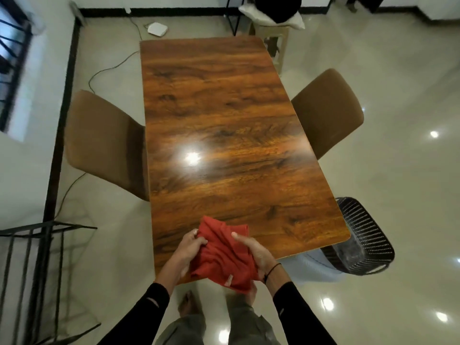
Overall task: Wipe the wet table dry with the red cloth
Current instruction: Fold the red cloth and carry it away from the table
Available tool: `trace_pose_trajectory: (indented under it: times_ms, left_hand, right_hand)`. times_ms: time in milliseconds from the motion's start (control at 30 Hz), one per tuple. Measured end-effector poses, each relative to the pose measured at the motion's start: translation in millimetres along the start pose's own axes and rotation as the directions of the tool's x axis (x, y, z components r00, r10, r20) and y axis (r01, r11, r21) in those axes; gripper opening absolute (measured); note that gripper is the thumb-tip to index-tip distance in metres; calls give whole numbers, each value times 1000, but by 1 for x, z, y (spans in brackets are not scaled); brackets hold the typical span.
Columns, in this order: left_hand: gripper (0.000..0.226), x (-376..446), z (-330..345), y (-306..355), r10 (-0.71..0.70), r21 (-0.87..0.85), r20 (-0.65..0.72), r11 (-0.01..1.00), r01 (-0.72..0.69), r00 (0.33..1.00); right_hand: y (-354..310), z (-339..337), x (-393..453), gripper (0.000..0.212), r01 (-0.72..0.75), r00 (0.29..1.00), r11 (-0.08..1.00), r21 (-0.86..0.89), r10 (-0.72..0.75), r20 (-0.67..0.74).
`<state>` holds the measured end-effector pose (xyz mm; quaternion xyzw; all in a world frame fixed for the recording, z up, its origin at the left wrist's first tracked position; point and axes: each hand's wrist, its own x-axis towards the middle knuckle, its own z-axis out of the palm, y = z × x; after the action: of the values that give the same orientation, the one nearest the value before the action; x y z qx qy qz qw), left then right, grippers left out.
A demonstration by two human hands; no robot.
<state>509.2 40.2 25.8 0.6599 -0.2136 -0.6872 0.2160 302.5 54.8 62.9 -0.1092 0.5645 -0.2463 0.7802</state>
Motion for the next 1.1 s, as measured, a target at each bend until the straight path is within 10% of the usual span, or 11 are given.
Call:
trace_pose_trajectory:
  times_ms: [400,1100]
  left_hand:
    - [33,-34,-142,-12,176,-37,-185,982,-186,967]
    - [26,-100,-287,-85,-18,-352,-613,901,-253,790]
  right_hand:
    - [17,129,51,42,144,924,770,-622,-329,-193]
    - [46,327,128,45,316,949,388,-866,-119,293]
